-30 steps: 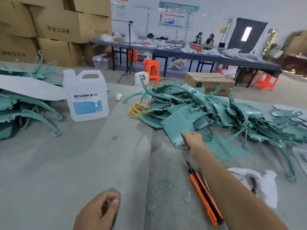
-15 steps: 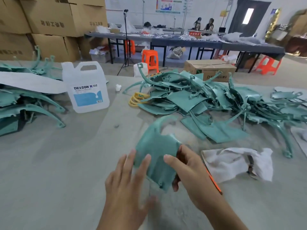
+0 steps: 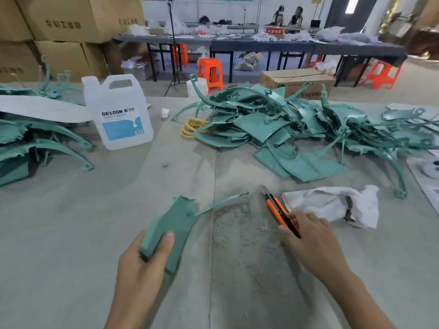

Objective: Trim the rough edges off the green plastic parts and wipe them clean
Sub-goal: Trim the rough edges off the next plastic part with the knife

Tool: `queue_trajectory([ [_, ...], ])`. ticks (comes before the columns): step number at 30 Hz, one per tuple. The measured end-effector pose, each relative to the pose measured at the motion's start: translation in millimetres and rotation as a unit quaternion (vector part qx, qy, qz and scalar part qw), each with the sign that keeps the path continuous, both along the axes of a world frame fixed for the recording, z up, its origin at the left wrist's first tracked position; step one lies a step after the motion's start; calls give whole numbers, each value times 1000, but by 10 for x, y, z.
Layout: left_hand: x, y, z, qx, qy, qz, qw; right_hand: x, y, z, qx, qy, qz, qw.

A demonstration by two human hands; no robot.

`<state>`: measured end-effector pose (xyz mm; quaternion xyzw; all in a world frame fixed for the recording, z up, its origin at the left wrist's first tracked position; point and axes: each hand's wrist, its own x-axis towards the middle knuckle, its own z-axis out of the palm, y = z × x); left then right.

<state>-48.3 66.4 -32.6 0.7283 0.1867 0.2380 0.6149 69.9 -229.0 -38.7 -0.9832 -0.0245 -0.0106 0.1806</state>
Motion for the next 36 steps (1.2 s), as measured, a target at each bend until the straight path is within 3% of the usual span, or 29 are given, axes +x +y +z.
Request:
queue_trajectory([
  [5, -13, 144, 146, 24, 3, -16, 1000, 116, 91, 14, -21, -2, -16, 1000],
  [11, 56, 134, 229, 83, 22, 0, 996, -11, 150, 101, 94, -3, -36, 995],
  [15, 82, 54, 197, 67, 12, -28, 997, -245, 238, 199, 285, 20, 6, 958],
  [17, 106, -12, 198, 22, 0, -38, 999, -389, 371, 182, 376, 71, 41, 923],
  [19, 147, -83, 171, -48, -32, -43, 997, -515, 568, 130, 405, 115, 71, 904],
  [24, 154, -216, 118, -188, -79, -64, 977, -641, 977, -22, 369, 111, 115, 916],
  [31, 139, -121, 112, -129, -20, -72, 989, -732, 1163, 53, 360, 137, 128, 914],
  [36, 115, -149, 118, -166, -16, -26, 986, -713, 1248, 93, 222, 95, 161, 957],
])
